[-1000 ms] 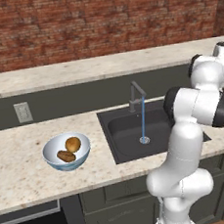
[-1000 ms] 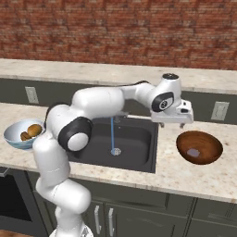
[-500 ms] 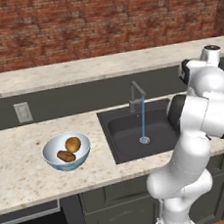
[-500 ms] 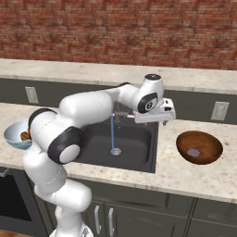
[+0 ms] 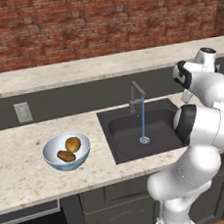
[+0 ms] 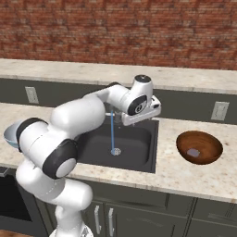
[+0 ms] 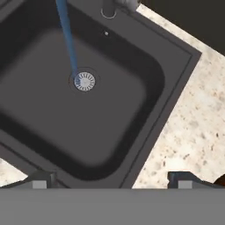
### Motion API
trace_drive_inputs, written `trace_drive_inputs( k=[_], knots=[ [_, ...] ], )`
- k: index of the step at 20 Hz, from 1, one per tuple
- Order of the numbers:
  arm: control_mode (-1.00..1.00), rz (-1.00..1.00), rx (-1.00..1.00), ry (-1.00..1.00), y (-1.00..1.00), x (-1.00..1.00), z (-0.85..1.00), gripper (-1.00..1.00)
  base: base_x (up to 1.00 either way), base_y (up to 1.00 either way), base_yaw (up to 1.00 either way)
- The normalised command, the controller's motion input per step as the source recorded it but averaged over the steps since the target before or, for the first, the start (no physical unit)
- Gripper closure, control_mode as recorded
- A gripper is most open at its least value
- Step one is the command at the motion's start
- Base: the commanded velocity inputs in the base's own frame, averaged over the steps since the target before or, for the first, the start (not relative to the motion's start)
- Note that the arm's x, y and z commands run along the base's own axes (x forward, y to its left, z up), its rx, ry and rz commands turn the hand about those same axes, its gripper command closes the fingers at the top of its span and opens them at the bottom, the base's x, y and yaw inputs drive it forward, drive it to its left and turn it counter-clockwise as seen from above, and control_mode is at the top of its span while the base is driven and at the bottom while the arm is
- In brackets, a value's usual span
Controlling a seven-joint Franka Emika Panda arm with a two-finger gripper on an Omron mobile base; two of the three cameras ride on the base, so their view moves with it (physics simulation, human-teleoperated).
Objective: Pick the potatos from the sink and place them in one bowl. Place the eggplant in the other bowl. Then turn off the sink faucet.
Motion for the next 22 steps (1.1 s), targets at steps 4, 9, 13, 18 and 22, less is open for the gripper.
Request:
trace_drive_inputs(
  k=[4, 9, 13, 18, 22],
  knots=[
    [-1.0, 0.45, 0.03, 0.0, 0.38, 0.0, 0.17, -1.0, 0.0, 0.0, 0.0],
    [-1.0, 0.46, 0.0, -0.04, 0.34, -0.15, 0.04, -1.0, 0.0, 0.0, 0.0],
    [-1.0, 0.34, 0.0, -0.13, 0.39, -0.57, 0.0, -1.0, 0.0, 0.0, 0.0],
    [-1.0, 0.18, 0.0, -0.32, 0.32, -0.57, 0.0, -1.0, 0.0, 0.0, 0.0],
    [-1.0, 0.01, 0.01, -0.38, 0.19, -0.14, 0.0, -1.0, 0.0, 0.0, 0.0]
  ],
)
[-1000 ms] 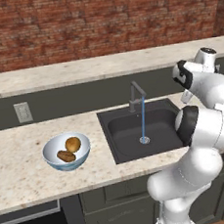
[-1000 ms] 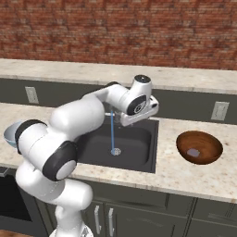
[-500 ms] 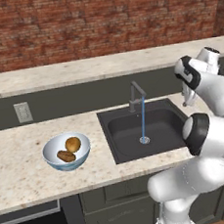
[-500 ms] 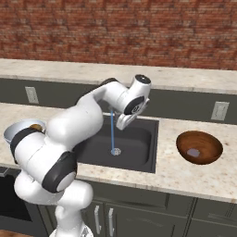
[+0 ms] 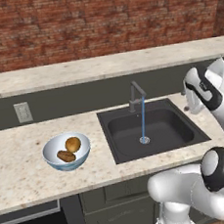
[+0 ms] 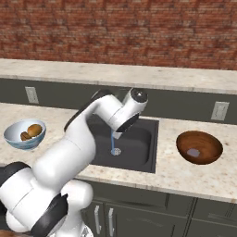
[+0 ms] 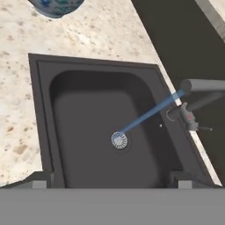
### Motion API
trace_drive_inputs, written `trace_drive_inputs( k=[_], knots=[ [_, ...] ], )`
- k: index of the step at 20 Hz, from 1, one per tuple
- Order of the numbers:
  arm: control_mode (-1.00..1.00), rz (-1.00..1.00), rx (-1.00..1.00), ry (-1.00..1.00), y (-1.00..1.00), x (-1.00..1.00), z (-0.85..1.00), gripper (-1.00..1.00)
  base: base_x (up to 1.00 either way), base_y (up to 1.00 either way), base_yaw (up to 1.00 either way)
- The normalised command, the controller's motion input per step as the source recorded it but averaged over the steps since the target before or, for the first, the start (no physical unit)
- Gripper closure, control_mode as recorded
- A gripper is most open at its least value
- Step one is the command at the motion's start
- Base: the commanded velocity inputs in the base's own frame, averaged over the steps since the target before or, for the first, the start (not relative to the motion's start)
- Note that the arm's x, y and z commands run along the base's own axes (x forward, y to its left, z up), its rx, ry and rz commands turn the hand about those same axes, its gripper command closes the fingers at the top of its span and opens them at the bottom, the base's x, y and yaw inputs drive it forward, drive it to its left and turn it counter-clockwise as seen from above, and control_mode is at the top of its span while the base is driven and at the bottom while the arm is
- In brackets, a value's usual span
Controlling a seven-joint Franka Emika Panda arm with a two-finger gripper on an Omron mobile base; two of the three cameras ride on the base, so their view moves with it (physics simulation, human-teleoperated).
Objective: Pick the potatos from the sink and place them in one bowl. Place the eggplant in the other bowl. Then turn off the sink faucet.
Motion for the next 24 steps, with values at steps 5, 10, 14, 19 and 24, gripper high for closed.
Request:
trace_drive_inputs(
  k=[5, 10, 14, 19, 24],
  knots=[
    [-1.0, -0.01, 0.12, -0.23, 0.01, 0.01, 0.04, -1.0, 0.0, 0.0, 0.0],
    [-1.0, 0.0, 0.23, -0.03, 0.0, 0.03, 0.22, -1.0, 0.0, 0.0, 0.0],
    [-1.0, 0.0, 0.25, 0.0, -0.03, 0.0, 0.14, -1.0, 0.0, 0.0, 0.0],
    [-1.0, 0.04, 0.22, 0.0, -0.25, 0.03, 0.0, -1.0, 0.0, 0.0, 0.0],
    [-1.0, 0.01, 0.19, 0.0, -0.06, 0.24, -0.02, -1.0, 0.0, 0.0, 0.0]
  ],
)
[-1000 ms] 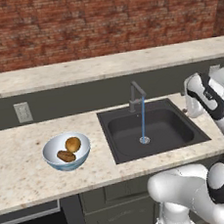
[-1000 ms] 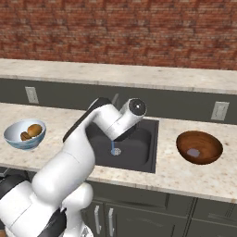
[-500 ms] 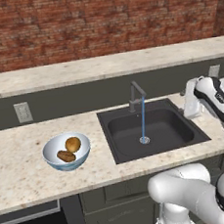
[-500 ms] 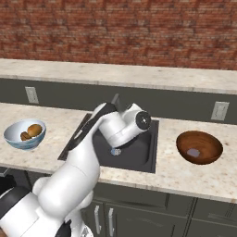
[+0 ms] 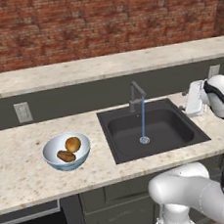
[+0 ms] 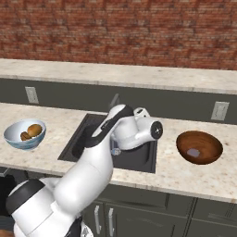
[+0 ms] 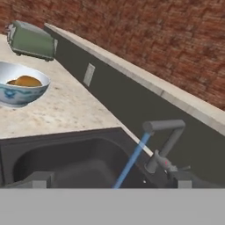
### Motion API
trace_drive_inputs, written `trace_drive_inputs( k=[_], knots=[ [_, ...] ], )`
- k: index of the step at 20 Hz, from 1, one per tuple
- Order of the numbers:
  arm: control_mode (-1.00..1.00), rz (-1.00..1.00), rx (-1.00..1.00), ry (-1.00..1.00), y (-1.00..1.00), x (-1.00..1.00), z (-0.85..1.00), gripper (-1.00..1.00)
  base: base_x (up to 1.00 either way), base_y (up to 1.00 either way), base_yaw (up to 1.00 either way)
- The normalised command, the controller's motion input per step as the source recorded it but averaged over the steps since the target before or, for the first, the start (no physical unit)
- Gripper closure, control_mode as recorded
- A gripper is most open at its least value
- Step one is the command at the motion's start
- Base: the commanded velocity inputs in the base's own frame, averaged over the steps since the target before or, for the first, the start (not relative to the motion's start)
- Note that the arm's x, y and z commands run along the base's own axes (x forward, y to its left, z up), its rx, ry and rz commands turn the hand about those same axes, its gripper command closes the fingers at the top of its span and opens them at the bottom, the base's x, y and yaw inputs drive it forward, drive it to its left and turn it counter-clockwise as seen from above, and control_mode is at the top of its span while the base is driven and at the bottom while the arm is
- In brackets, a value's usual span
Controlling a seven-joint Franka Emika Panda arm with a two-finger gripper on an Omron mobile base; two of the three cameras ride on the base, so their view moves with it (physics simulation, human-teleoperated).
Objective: Pick the potatos from the sink and place them in one bowl. Place the eggplant in the other bowl. Then turn off the sink faucet.
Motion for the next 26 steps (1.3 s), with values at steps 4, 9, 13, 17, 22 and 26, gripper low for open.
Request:
trace_drive_inputs(
  k=[4, 9, 13, 17, 22, 26],
  knots=[
    [-1.0, -0.03, 0.12, 0.0, 0.0, 0.38, 0.0, -1.0, 0.0, 0.0, 0.0],
    [-1.0, -0.07, 0.06, 0.0, 0.0, 0.38, 0.0, -1.0, 0.0, 0.0, 0.0],
    [-1.0, -0.03, 0.02, 0.0, 0.0, 0.34, -0.03, -1.0, 0.0, 0.0, 0.0],
    [-1.0, 0.0, 0.02, 0.0, 0.0, 0.22, -0.02, -1.0, 0.0, 0.0, 0.0],
    [-1.0, 0.0, 0.07, 0.0, 0.0, 0.35, -0.01, -1.0, 0.0, 0.0, 0.0],
    [-1.0, 0.0, 0.11, 0.0, 0.0, 0.36, 0.0, -1.0, 0.0, 0.0, 0.0]
  ],
)
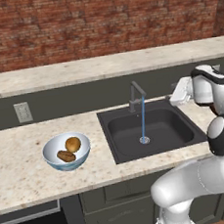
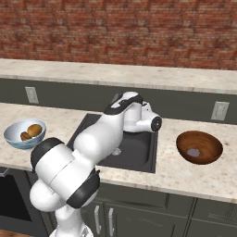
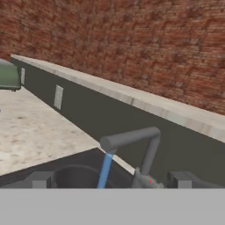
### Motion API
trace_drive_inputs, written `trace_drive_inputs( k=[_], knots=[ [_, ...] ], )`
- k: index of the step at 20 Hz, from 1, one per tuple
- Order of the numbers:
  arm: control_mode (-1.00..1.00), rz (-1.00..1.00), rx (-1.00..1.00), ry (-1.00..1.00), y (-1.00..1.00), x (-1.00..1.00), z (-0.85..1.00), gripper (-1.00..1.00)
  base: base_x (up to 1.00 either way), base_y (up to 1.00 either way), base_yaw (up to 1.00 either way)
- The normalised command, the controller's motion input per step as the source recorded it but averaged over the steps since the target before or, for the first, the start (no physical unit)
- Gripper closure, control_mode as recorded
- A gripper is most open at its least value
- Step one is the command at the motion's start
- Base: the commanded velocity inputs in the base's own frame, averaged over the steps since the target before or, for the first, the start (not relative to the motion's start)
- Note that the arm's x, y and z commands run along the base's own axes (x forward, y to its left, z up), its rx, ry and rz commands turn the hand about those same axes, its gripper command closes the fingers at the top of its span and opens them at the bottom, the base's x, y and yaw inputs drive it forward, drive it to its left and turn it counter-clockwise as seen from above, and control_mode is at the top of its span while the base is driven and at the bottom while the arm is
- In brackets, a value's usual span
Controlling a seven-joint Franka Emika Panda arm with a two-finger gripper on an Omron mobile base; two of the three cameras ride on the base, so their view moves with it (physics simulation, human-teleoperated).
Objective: Pick the potatos from the sink and place them in one bowl. Place the eggplant in the other bowl. Then turn off the sink faucet.
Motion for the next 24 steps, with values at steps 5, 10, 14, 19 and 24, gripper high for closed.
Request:
trace_drive_inputs(
  k=[5, 10, 14, 19, 24],
  knots=[
    [-1.0, 0.0, 0.1, 0.0, 0.0, 0.28, -0.03, -1.0, 0.0, 0.0, 0.0],
    [-1.0, 0.0, 0.09, 0.0, 0.0, 0.21, -0.04, -1.0, 0.0, 0.0, 0.0],
    [-1.0, 0.0, 0.08, 0.0, 0.0, 0.19, -0.06, -1.0, 0.0, 0.0, 0.0],
    [-1.0, 0.0, 0.07, 0.0, 0.0, 0.15, -0.07, -1.0, 0.0, 0.0, 0.0],
    [-1.0, 0.0, 0.06, 0.0, 0.0, 0.17, -0.08, -1.0, 0.0, 0.0, 0.0]
  ],
)
